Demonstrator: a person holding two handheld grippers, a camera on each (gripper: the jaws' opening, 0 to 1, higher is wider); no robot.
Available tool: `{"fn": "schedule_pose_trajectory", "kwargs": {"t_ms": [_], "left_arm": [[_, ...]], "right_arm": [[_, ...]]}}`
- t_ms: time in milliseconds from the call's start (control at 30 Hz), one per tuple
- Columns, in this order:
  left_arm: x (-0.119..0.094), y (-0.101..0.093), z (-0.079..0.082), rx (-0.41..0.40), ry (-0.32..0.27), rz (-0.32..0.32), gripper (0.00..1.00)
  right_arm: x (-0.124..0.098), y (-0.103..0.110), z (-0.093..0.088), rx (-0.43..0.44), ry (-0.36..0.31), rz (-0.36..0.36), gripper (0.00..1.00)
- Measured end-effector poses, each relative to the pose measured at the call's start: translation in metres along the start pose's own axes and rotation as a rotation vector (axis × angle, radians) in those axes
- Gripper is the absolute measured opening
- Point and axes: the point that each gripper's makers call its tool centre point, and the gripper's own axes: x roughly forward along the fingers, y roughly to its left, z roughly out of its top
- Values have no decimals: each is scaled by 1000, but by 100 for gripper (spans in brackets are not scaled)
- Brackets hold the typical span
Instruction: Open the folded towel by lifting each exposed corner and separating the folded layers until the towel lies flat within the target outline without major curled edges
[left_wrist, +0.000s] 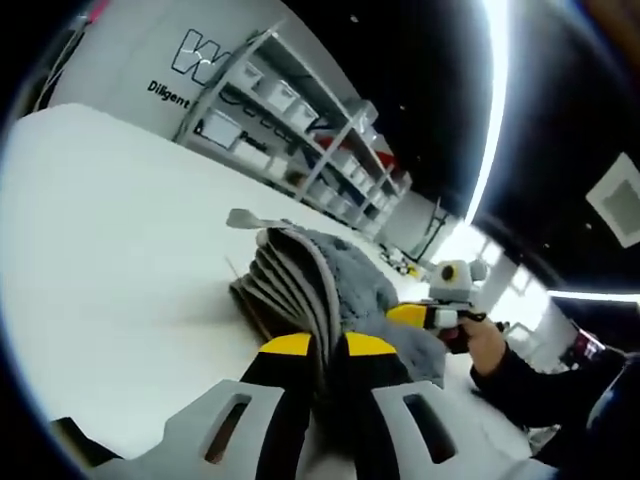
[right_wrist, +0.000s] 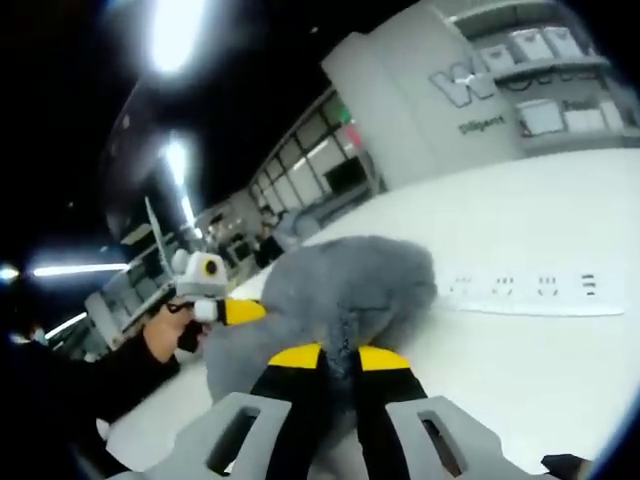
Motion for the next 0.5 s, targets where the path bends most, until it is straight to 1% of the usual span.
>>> {"fn": "schedule_pose_trajectory", "kwargs": {"t_ms": [133, 167, 200, 233, 300, 333, 367, 433, 500], "left_arm": [[-1, -1, -2, 10, -12, 10, 8], [-1, -5, -3, 11, -17, 13, 8], [-1, -5, -4, 44, -13, 24, 8], [0, -9, -3, 101, -16, 22, 8], [-1, -8, -8, 153, 18, 49, 9], [0, -11, -11, 184, 36, 53, 9], [0, -14, -11, 171, 29, 43, 9], [-2, -16, -14, 189, 40, 40, 9], [-3, -17, -15, 189, 39, 36, 9]], "right_arm": [[-1, 1, 0, 2, 0, 0, 6], [-1, 2, 0, 0, 2, 2, 6], [-2, 2, 0, 0, 1, 5, 6], [-2, 2, 0, -1, 0, 5, 6], [-4, 2, -1, -4, -1, 7, 6], [-3, 3, 0, -4, -1, 11, 6], [-4, 4, -2, -19, 0, 7, 6], [-6, 6, -3, -29, 1, 8, 6], [-6, 8, -3, -33, 1, 10, 6]]}}
